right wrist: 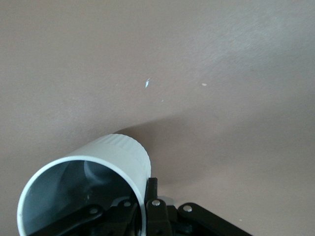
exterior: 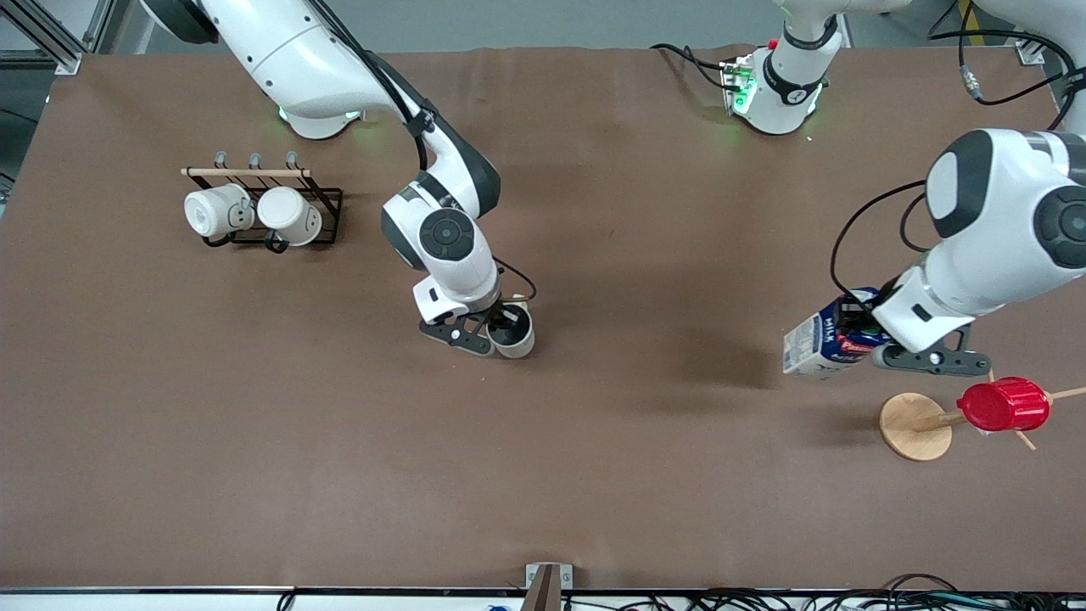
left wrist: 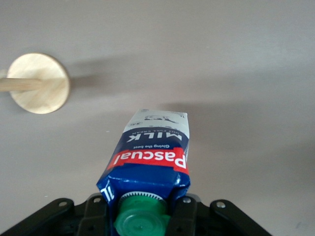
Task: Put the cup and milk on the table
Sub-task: 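Carry the mug toward the table middle with the right gripper, then release the mug with the right gripper while the left gripper carries milk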
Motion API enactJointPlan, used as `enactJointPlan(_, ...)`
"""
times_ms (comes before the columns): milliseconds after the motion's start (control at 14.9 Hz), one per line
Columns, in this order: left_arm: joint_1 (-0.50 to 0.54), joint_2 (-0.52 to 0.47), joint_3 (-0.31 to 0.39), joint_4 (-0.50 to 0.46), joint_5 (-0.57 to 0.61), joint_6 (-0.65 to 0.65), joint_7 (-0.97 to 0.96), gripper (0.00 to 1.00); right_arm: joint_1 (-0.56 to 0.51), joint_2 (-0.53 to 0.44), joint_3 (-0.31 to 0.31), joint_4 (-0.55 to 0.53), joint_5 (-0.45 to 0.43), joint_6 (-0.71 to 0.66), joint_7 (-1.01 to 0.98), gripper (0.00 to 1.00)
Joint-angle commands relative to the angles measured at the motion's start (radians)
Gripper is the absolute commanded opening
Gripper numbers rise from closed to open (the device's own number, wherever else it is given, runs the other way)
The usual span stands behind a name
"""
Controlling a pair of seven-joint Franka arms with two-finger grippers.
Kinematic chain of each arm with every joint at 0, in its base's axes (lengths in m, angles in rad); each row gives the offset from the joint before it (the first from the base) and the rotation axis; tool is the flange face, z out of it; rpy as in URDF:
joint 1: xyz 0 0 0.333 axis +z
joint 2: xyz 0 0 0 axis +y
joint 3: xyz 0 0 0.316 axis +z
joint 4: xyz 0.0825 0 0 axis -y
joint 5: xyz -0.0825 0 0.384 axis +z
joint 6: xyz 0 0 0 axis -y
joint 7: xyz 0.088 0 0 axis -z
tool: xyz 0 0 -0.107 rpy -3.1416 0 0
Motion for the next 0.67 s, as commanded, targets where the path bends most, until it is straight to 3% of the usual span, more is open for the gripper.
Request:
enactJointPlan(0,-0.073,0.019,-0.004,0.040,-0.005,-0.027,-0.114,0.07,-0.002,0.012,0.009,0.019,-0.026,0.000,0.036,0.13)
enactJointPlan(201,-0.162,0.048,-0.004,0.073,-0.005,-0.027,-0.190,0.07,0.000,0.015,0.011,0.019,-0.026,0.000,0.036,0.61)
enactJointPlan(268,-0.190,0.060,-0.004,0.074,-0.005,-0.025,-0.211,0.07,0.000,0.015,0.009,0.019,-0.026,0.001,0.036,0.72)
enactJointPlan(469,-0.279,0.108,-0.004,0.097,-0.004,-0.021,-0.307,0.06,-0.012,-0.009,0.018,0.019,-0.026,-0.026,0.029,1.00)
enactJointPlan(603,-0.320,0.162,-0.004,0.151,-0.005,-0.021,-0.377,0.06,-0.041,-0.092,0.019,0.019,-0.037,-0.123,0.022,1.00)
